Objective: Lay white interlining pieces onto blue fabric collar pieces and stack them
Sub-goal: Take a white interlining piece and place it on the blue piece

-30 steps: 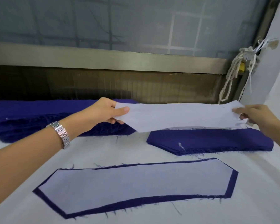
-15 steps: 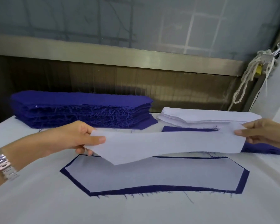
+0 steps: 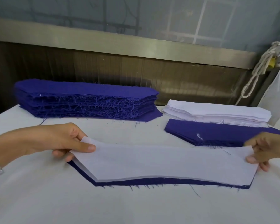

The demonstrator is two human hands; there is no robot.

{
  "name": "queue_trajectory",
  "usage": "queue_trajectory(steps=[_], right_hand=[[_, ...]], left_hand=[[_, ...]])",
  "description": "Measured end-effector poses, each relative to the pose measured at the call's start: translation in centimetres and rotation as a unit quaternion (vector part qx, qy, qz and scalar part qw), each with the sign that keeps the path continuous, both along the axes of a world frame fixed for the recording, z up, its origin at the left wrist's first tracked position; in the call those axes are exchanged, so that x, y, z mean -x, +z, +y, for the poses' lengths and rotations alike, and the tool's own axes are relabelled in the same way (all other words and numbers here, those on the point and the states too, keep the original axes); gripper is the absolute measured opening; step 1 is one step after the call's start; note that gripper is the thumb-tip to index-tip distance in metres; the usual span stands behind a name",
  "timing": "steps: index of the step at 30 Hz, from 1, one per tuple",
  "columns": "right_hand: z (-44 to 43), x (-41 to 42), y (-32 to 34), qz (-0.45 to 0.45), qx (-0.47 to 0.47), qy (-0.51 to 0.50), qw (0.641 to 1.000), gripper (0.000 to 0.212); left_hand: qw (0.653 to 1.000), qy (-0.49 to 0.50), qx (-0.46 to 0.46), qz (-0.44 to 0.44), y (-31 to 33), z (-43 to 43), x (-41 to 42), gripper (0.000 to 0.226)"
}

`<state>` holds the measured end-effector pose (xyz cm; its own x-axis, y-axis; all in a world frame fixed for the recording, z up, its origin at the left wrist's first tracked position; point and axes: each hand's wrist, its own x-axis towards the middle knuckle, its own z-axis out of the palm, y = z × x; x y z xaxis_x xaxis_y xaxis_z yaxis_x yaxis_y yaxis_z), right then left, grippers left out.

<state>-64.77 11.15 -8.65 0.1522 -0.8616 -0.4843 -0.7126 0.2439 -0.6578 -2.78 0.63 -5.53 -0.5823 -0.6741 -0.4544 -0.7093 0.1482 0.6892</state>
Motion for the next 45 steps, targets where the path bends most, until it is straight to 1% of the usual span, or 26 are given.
queue_trajectory(steps=[4,9,15,20,26,28,31,32,35,38,45], right_hand=[[0.0,-0.6,-0.4,-0.010,0.000,0.018,1.000,0.028],[0.7,-1.9,0.1,-0.010,0.018,0.015,1.000,0.033],[1.3,-3.6,1.0,0.001,0.019,0.014,1.000,0.039],[1.5,-3.9,1.3,0.012,0.023,0.009,1.000,0.042],[1.5,-3.8,1.2,0.029,0.029,0.000,0.999,0.043],[1.5,-3.9,1.1,0.030,0.030,0.001,0.999,0.042],[1.3,-3.9,1.1,0.031,0.028,0.000,0.999,0.040],[1.3,-3.9,1.0,0.031,0.027,-0.001,0.999,0.040],[1.2,-3.5,0.8,0.035,0.019,-0.001,0.999,0.036],[1.0,-2.7,0.3,0.050,0.017,-0.004,0.999,0.035],[0.4,-0.2,-1.1,0.076,0.012,-0.025,0.997,0.033]], left_hand=[[1.000,-0.002,0.005,-0.024,-0.5,-0.4,-0.3,0.058],[0.999,0.016,-0.007,-0.040,-1.5,-1.0,-0.5,0.066],[0.998,0.036,-0.006,-0.059,-1.8,-1.2,-0.4,0.077],[0.997,0.046,0.007,-0.067,-1.8,-1.0,-0.1,0.081],[0.995,0.073,0.014,-0.073,-1.7,-0.6,0.2,0.075],[0.993,0.082,0.019,-0.077,-1.7,-0.4,0.3,0.077],[0.992,0.098,0.032,-0.075,-1.9,-0.4,0.3,0.100],[0.992,0.099,0.033,-0.076,-1.8,-0.3,0.3,0.103],[0.991,0.091,0.044,-0.087,-1.8,-0.3,0.2,0.095],[0.987,0.101,0.071,-0.103,-1.8,-0.2,0.1,0.073],[0.974,0.117,0.114,-0.154,-1.3,-0.8,-1.0,0.071]])
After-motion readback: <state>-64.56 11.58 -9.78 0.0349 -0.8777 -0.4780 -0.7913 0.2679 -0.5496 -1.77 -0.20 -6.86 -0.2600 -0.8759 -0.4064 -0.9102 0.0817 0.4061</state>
